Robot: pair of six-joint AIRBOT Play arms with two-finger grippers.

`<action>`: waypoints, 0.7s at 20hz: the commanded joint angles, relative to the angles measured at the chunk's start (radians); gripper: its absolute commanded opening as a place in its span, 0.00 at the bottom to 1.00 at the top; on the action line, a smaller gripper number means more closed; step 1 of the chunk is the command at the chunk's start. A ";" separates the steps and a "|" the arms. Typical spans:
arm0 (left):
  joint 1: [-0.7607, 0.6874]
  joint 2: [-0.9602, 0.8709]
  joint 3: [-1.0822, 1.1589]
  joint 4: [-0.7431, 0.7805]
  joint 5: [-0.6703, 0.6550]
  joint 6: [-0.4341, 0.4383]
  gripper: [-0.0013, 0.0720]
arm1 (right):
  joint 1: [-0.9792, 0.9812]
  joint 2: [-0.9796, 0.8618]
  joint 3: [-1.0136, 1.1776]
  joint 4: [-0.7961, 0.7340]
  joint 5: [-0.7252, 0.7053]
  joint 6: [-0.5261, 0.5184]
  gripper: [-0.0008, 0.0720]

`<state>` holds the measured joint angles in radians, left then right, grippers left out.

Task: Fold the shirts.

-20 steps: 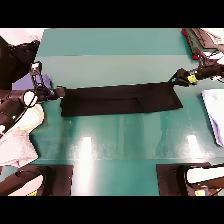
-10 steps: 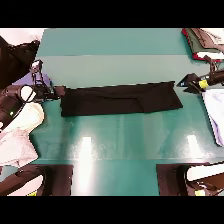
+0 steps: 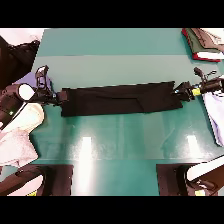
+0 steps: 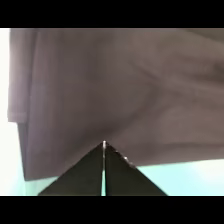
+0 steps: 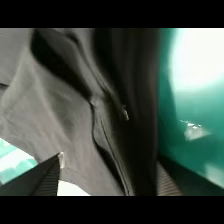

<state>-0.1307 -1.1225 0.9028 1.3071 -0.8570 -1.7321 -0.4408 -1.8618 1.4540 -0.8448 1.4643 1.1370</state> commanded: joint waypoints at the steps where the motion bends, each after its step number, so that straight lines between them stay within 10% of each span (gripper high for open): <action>1: 0.000 -0.001 0.001 -0.064 -0.037 0.043 0.06 | 0.047 -0.038 -0.002 -0.010 -0.041 -0.028 0.79; 5: -0.001 -0.002 0.001 -0.136 -0.039 0.108 0.05 | 0.094 -0.040 -0.002 0.024 -0.095 -0.032 0.61; 8: -0.001 -0.002 0.001 -0.172 -0.041 0.117 0.05 | 0.106 -0.038 -0.002 0.098 -0.097 -0.093 0.04; 14: -0.117 -0.079 0.076 -0.226 0.011 0.169 0.05 | 0.127 0.095 -0.002 0.207 -0.085 -0.107 0.04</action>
<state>-0.1806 -1.1568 0.9352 1.1076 -0.8787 -1.5951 -0.3298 -1.8320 1.4509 -0.7101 1.3640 1.0405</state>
